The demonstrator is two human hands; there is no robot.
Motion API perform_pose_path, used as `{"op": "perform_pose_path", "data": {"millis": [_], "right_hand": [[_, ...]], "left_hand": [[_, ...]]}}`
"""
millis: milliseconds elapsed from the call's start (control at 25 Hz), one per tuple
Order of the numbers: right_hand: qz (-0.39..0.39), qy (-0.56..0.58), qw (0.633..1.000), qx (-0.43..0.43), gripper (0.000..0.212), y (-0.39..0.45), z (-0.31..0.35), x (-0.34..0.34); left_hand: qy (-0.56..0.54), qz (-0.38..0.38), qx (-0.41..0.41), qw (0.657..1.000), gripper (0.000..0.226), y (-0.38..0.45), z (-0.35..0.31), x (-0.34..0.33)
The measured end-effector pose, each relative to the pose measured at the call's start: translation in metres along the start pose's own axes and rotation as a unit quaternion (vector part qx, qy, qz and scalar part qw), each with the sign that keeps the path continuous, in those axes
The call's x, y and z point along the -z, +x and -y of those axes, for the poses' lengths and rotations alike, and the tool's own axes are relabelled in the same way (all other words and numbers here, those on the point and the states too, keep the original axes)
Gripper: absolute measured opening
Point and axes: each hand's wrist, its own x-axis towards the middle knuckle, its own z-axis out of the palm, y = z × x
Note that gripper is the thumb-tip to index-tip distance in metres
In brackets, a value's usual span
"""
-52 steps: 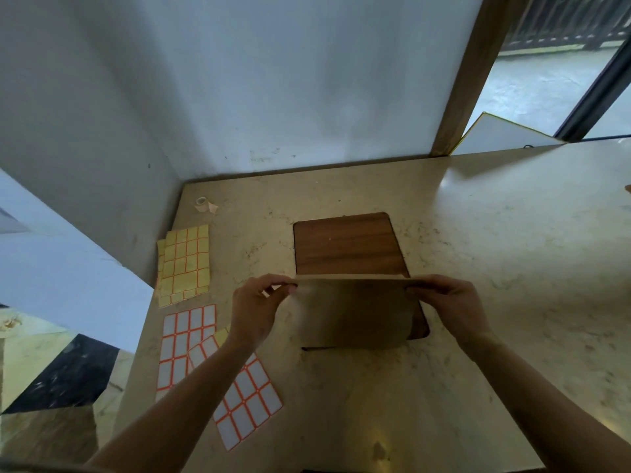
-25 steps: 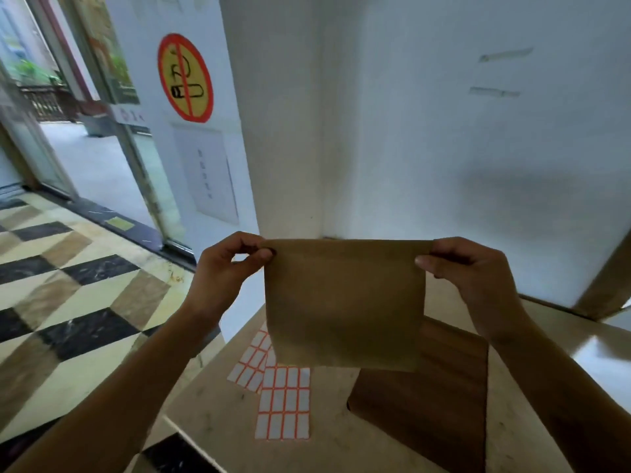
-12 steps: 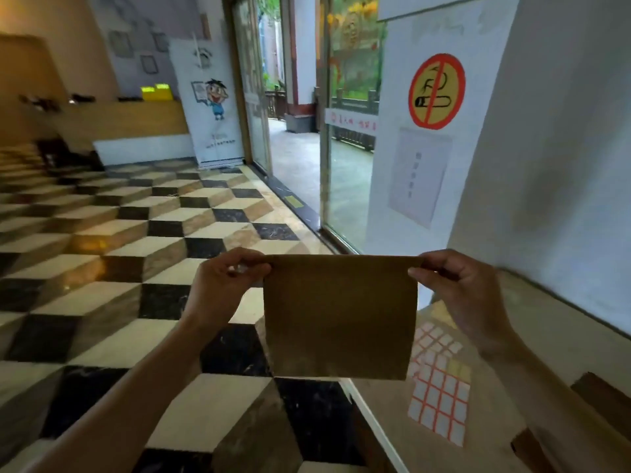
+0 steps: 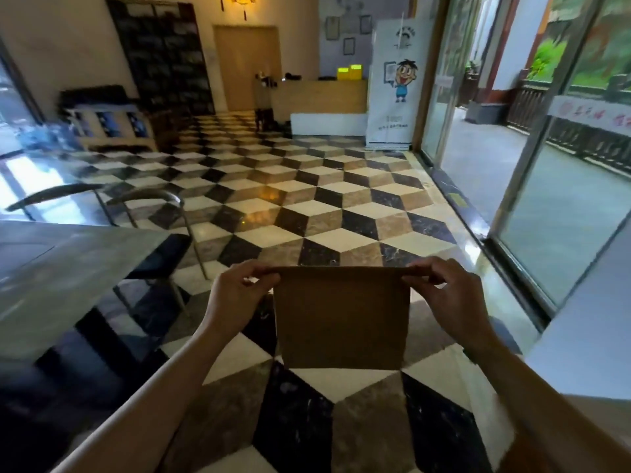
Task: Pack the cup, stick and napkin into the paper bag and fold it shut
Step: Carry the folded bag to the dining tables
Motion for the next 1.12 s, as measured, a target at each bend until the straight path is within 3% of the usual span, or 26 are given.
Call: {"op": "perform_pose_path", "data": {"millis": [280,600,880,1120], "right_hand": [[0.134,0.100,0.985,0.030,0.019,0.057,0.042,-0.153],[0.193,0.173,0.962,0.090,0.014,0.128,0.097,-0.288],[0.247,0.209,0.939,0.114,0.011,0.203,0.121,-0.384],[0.279,0.219,0.923,0.147,0.012,0.249,0.145,-0.459]], "left_hand": [[0.013,-0.142,0.079,0.987,0.010,-0.007,0.056,0.099],[0.114,-0.278,0.130,0.945,0.020,0.010,0.115,0.171],[0.184,-0.322,0.145,0.917,0.012,0.058,0.148,0.208],[0.192,-0.356,0.165,0.900,0.025,0.092,0.195,0.240]]}}
